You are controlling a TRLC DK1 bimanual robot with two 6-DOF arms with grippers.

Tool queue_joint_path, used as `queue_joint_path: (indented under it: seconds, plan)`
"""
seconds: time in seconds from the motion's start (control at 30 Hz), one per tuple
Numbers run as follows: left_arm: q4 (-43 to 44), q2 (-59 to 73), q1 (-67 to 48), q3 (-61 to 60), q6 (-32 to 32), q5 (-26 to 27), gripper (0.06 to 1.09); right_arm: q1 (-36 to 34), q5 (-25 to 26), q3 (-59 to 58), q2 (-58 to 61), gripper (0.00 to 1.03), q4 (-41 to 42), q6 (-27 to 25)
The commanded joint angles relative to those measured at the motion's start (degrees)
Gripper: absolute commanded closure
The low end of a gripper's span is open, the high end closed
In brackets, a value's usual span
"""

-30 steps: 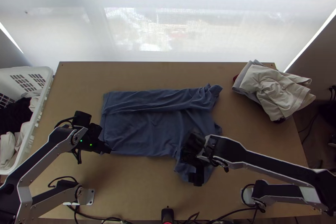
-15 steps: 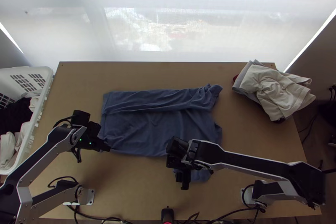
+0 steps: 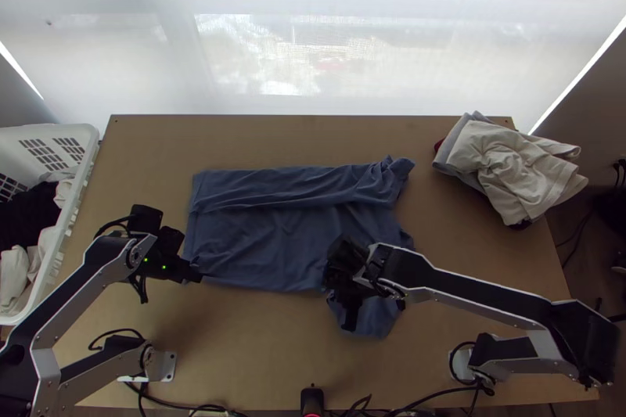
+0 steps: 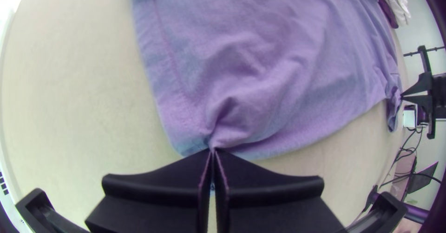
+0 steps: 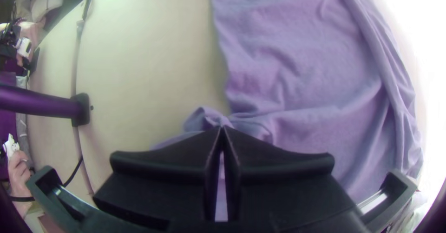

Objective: Fold the t-shirt

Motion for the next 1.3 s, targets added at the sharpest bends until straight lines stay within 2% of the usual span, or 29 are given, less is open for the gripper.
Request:
queue_joint_path:
  seconds: [0.0,0.33,0.67,1.27]
  plan:
    - [-0.5,-0.7,0.5,-0.2,0.7,0.0,1.05,-6.2,0.4,-0.3,-4.2,1.00,-1.8,0.2]
    - [-0.6,-5.8,4.2,4.2,-1.3,0.0,1.05,-17.7,0.4,4.7,-7.7,1.00,-4.7,-1.1]
    - [0.2,-3.6,3.5,12.4,-4.8,1.2,1.05,-25.7,0.4,8.4,-6.0,1.00,-0.9,-1.7]
    - [2.3,15.7,3.7,33.8,-7.3,0.5,1.05,-39.2,-1.4,29.4,14.1,1.00,-0.6,-5.8]
